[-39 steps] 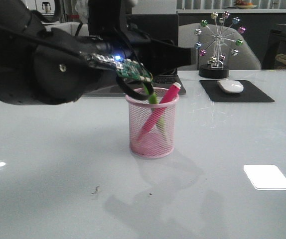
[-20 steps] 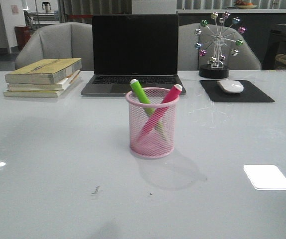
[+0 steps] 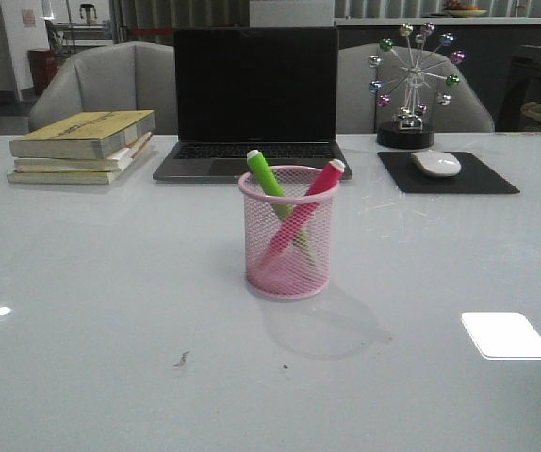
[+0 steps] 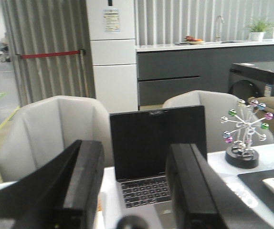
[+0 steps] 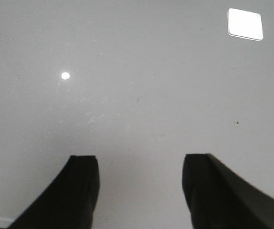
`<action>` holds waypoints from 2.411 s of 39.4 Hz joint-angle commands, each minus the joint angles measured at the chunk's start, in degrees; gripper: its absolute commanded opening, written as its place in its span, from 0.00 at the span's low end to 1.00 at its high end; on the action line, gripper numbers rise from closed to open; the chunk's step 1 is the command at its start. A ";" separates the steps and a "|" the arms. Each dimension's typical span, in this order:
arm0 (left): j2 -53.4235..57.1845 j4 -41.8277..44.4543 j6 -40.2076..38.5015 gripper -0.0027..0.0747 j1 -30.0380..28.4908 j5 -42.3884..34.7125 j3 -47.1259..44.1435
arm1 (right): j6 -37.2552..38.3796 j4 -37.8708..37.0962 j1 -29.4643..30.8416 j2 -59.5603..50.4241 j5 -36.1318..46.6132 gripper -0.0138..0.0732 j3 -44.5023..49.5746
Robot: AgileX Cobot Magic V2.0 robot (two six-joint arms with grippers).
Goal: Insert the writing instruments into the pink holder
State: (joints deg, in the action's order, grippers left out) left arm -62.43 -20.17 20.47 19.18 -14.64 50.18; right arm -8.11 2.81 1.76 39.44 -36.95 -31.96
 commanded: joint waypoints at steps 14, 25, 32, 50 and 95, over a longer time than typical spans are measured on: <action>24.16 2.27 0.18 0.52 -7.15 6.48 -15.27 | -0.68 -0.67 0.45 -0.25 4.33 0.72 -1.64; 34.96 5.24 0.18 0.52 -9.85 13.84 -19.87 | -0.68 -0.67 0.33 -0.25 3.73 0.72 -1.64; 37.15 5.24 0.18 0.52 -13.26 16.51 -21.30 | -0.68 -0.62 -1.01 -0.25 3.85 0.72 -1.64; 37.43 5.14 0.18 0.52 -14.40 18.41 -22.08 | -0.68 -0.67 -2.67 -0.25 6.04 0.45 -1.64; 37.43 5.14 0.18 0.52 -14.40 18.41 -22.08 | 4.30 -1.23 -3.16 -12.57 11.69 0.23 2.68</action>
State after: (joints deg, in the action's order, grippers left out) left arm -24.73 -14.89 20.56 4.82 8.17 26.46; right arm -6.58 2.35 -1.15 31.07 -30.52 -29.34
